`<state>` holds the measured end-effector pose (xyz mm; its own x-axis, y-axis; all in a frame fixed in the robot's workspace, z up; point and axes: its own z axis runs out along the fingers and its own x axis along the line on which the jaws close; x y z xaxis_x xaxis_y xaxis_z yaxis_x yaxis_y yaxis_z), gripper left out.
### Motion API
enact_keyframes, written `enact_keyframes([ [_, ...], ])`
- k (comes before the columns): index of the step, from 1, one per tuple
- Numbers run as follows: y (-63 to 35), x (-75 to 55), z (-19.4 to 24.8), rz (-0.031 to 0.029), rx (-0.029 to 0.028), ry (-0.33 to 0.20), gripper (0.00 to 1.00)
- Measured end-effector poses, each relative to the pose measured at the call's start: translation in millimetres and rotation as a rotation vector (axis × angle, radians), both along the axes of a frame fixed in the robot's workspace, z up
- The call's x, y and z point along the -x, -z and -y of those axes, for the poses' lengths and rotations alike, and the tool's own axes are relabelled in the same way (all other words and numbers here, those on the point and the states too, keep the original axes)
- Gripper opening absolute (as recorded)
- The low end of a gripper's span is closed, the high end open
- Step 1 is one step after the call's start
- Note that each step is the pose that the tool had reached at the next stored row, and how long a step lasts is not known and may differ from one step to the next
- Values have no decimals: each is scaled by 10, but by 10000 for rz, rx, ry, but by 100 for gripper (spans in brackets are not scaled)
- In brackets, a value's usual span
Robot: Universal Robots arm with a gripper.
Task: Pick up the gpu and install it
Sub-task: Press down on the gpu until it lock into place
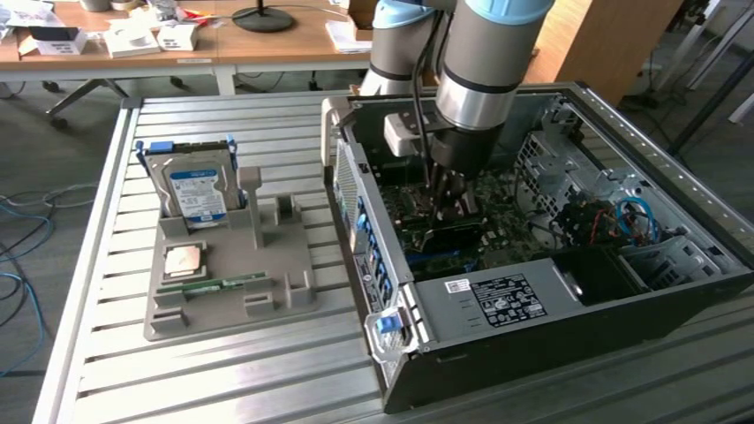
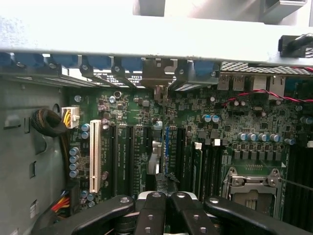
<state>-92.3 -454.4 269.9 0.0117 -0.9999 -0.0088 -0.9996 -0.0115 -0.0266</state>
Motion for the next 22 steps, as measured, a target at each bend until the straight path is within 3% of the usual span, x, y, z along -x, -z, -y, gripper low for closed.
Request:
enact_keyframes([
  [22, 32, 11, -14, 0, 0, 0, 11],
])
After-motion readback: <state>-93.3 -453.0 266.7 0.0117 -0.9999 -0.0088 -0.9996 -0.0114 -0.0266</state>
